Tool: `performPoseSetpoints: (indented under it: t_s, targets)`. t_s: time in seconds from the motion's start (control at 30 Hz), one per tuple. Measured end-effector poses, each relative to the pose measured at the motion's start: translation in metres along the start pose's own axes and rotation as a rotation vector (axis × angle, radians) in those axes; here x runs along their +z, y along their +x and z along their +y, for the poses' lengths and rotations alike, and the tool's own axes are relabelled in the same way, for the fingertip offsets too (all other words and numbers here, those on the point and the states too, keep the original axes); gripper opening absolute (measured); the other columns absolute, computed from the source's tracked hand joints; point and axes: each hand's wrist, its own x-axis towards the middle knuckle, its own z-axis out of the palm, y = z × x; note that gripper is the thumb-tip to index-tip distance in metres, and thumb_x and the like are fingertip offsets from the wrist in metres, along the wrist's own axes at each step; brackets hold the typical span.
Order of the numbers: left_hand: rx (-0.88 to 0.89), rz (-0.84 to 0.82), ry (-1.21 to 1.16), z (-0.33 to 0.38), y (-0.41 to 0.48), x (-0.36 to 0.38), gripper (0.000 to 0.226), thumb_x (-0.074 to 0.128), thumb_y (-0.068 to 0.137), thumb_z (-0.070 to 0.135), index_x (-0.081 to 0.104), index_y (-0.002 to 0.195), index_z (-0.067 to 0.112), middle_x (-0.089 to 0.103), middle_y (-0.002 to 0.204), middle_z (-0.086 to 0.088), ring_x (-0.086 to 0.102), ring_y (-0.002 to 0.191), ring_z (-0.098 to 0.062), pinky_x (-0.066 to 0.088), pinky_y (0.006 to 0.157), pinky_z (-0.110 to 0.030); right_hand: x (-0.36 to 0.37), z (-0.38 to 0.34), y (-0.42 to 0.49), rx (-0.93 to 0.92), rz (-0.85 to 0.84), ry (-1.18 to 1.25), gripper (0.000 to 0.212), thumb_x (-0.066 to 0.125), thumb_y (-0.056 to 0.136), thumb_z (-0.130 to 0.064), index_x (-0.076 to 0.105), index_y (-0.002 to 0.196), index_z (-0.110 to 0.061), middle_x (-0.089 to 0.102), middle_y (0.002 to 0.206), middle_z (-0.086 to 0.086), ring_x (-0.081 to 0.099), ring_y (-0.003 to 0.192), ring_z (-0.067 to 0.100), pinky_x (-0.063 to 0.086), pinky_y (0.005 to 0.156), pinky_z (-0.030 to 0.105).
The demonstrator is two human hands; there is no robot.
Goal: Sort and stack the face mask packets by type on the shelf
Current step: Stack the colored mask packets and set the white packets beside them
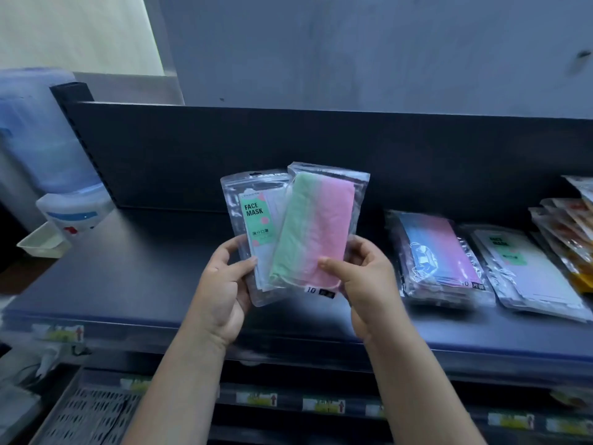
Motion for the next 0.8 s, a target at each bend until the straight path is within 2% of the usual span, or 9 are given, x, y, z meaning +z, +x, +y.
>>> performPoseSetpoints:
  t_s: [0.07, 0.17, 0.27, 0.37, 0.5, 0.63, 0.73, 0.8]
  targets:
    - [0.029, 0.008, -0.020, 0.001, 0.003, 0.009, 0.038, 0.047, 0.102, -0.006, 0.059, 0.132, 0.014, 0.077, 0.120, -0.015, 0.077, 0.094, -0.035, 0.061, 0.082, -0.062, -0.011, -0.011, 0.000, -0.051, 0.002, 0.029, 0.034, 0.074, 0.089, 0.006, 0.069, 0.118, -0.011, 0.080, 0.107, 0.015, 0.076, 0.090, 0.024, 0.057, 0.064, 0.023]
    - [0.053, 0.010, -0.017, 0.002, 0.007, 0.026, 0.038, 0.047, 0.102, -0.005, 0.059, 0.133, 0.013, 0.078, 0.119, -0.012, 0.075, 0.103, -0.036, 0.060, 0.083, -0.064, -0.034, -0.030, 0.002, -0.070, 0.011, 0.075, 0.031, 0.069, 0.097, -0.002, 0.069, 0.125, -0.016, 0.082, 0.106, 0.006, 0.076, 0.087, 0.015, 0.059, 0.072, 0.027]
    - [0.064, 0.007, -0.019, 0.001, 0.010, 0.046, 0.038, 0.047, 0.102, -0.004, 0.061, 0.132, 0.014, 0.077, 0.122, -0.013, 0.075, 0.110, -0.036, 0.062, 0.084, -0.059, -0.065, -0.047, 0.006, -0.102, 0.078, 0.094, 0.027, 0.063, 0.102, -0.007, 0.070, 0.124, -0.021, 0.082, 0.101, 0.001, 0.074, 0.081, 0.012, 0.058, 0.066, 0.026]
    - [0.068, 0.000, -0.029, -0.004, 0.013, 0.067, 0.039, 0.047, 0.102, -0.004, 0.060, 0.135, 0.012, 0.076, 0.123, -0.013, 0.075, 0.111, -0.035, 0.063, 0.083, -0.056, -0.101, -0.063, 0.009, -0.123, 0.151, 0.096, 0.030, 0.053, 0.102, -0.001, 0.075, 0.112, -0.018, 0.080, 0.086, -0.003, 0.069, 0.065, 0.011, 0.054, 0.053, 0.025]
    - [0.071, 0.016, -0.046, -0.013, 0.021, 0.094, 0.040, 0.046, 0.103, -0.003, 0.059, 0.138, 0.011, 0.077, 0.124, -0.012, 0.075, 0.110, -0.033, 0.064, 0.080, -0.053, -0.146, -0.083, 0.020, -0.145, 0.162, 0.025, 0.044, 0.042, 0.088, 0.011, 0.078, 0.091, -0.014, 0.069, 0.080, 0.005, 0.059, 0.071, 0.017, 0.051, 0.065, 0.033]
    - [0.054, 0.078, -0.115, -0.022, 0.030, 0.117, 0.043, 0.042, 0.102, -0.006, 0.059, 0.140, 0.007, 0.076, 0.125, -0.014, 0.075, 0.111, -0.032, 0.064, 0.080, -0.054, -0.175, -0.097, 0.042, -0.108, 0.195, -0.016, 0.042, 0.044, 0.090, 0.011, 0.078, 0.081, -0.013, 0.072, 0.076, 0.004, 0.061, 0.062, 0.014, 0.054, 0.054, 0.026]
    - [0.049, 0.128, -0.156, -0.028, 0.033, 0.131, 0.044, 0.039, 0.102, -0.006, 0.057, 0.140, 0.004, 0.075, 0.126, -0.015, 0.073, 0.115, -0.035, 0.064, 0.080, -0.056, -0.192, -0.093, 0.060, -0.045, 0.186, -0.121, 0.034, 0.048, 0.088, 0.008, 0.076, 0.100, -0.007, 0.069, 0.083, 0.010, 0.060, 0.073, 0.025, 0.056, 0.064, 0.036]
    - [0.052, 0.129, -0.163, -0.032, 0.034, 0.140, 0.044, 0.038, 0.102, -0.007, 0.056, 0.141, 0.004, 0.075, 0.126, -0.016, 0.073, 0.116, -0.036, 0.062, 0.084, -0.059, -0.201, -0.083, 0.069, 0.001, 0.162, -0.269, 0.046, 0.051, 0.085, 0.004, 0.073, 0.115, -0.024, 0.070, 0.088, 0.006, 0.062, 0.076, 0.031, 0.059, 0.073, 0.045]
